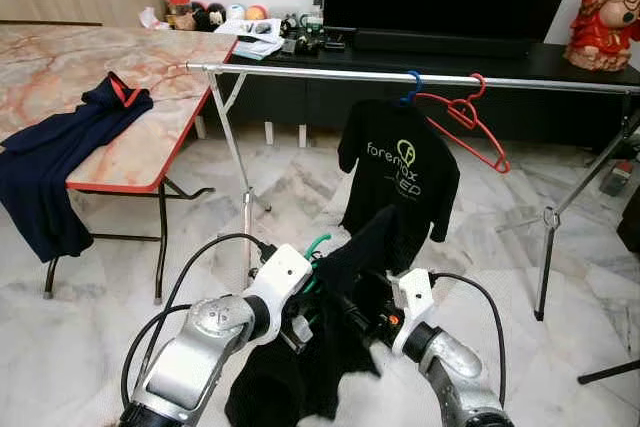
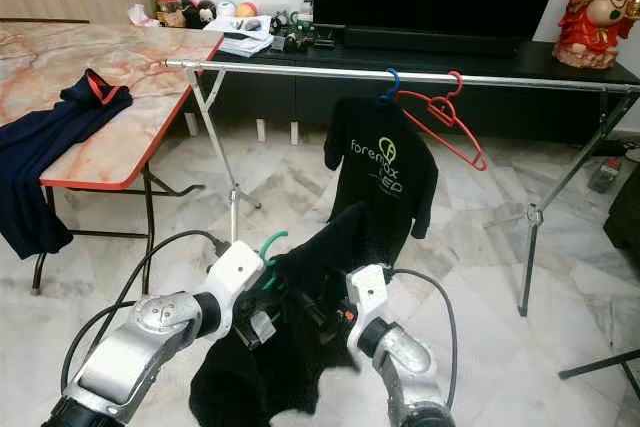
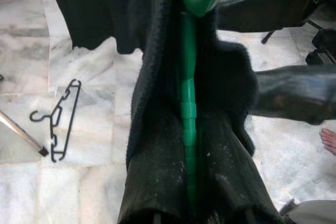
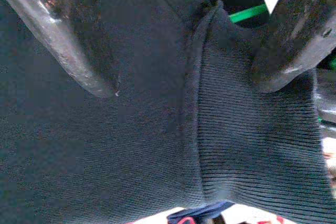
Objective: Hang hanger
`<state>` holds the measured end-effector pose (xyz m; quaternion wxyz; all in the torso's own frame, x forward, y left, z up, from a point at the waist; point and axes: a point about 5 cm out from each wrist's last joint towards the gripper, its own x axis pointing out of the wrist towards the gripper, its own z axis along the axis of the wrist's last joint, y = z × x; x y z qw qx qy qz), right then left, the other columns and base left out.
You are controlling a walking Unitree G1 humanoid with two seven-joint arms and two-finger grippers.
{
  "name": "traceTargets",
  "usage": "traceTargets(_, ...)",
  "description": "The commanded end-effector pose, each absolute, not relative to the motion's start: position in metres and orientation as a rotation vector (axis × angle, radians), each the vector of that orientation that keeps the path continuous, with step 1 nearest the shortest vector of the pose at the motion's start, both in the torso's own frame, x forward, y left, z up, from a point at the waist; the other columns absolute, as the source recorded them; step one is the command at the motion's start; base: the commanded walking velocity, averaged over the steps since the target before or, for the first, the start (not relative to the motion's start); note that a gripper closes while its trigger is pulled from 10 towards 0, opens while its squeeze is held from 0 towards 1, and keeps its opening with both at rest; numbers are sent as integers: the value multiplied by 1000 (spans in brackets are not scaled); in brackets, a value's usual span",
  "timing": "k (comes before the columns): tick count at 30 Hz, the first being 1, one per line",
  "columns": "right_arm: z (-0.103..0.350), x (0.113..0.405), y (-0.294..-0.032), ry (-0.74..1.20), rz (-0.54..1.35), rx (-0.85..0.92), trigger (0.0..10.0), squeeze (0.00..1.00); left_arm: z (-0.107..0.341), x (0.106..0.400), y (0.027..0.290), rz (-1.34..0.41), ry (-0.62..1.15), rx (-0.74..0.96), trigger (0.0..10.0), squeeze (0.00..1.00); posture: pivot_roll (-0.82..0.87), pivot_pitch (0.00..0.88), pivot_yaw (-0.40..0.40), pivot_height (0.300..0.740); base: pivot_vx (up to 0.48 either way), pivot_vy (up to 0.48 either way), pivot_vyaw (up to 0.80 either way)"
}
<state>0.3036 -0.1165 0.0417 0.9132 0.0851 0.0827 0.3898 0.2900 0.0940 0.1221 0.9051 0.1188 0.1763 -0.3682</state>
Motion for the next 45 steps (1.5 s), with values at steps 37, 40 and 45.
traceTargets(37, 39, 312, -142, 145, 431, 132, 10000, 0, 155, 286, 64, -868, 274, 277, 10000, 0, 141, 22, -27, 740, 0, 0, 0)
traceTargets(40, 41, 314, -145, 134, 400, 152, 10000, 0, 155, 286, 64, -867, 274, 277, 10000, 0, 141, 23, -28, 740, 0, 0, 0)
traceTargets(45, 33, 306, -131, 189, 546, 197, 10000, 0, 152, 286, 66, -859, 284, 279, 10000, 0, 139, 21, -27, 740, 0, 0, 0)
